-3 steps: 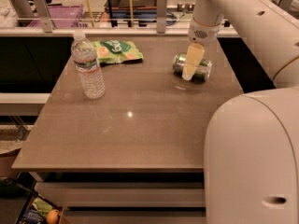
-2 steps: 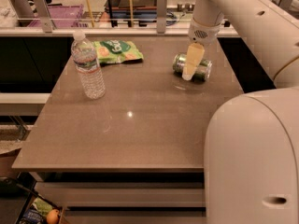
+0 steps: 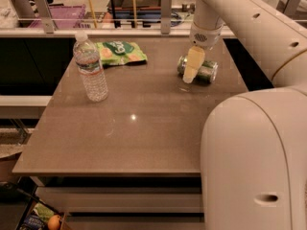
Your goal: Place green can upright
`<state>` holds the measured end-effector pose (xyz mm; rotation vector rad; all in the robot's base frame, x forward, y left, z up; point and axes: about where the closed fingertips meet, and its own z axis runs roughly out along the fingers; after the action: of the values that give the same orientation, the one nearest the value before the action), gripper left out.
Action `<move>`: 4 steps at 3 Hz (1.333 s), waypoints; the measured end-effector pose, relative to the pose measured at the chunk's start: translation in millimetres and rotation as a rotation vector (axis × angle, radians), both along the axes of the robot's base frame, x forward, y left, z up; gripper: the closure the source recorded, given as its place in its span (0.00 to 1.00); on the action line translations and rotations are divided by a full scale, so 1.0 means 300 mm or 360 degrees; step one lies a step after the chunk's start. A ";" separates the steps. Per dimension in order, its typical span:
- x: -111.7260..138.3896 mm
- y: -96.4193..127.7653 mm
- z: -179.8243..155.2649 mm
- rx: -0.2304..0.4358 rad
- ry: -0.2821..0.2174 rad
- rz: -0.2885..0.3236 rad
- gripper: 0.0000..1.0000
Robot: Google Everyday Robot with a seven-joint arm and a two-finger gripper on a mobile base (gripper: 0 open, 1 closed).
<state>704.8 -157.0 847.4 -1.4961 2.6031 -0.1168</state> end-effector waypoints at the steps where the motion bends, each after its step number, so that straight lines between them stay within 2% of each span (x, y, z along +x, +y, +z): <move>1: 0.001 -0.002 -0.017 -0.0015 0.0001 -0.0067 0.15; 4: 0.009 0.007 -0.070 0.0009 0.0000 -0.0086 0.85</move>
Offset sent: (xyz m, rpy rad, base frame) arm -0.0174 -0.0027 -0.0228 0.0115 0.0380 -0.0788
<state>707.4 -154.9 826.4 -1.4243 2.6424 -0.1155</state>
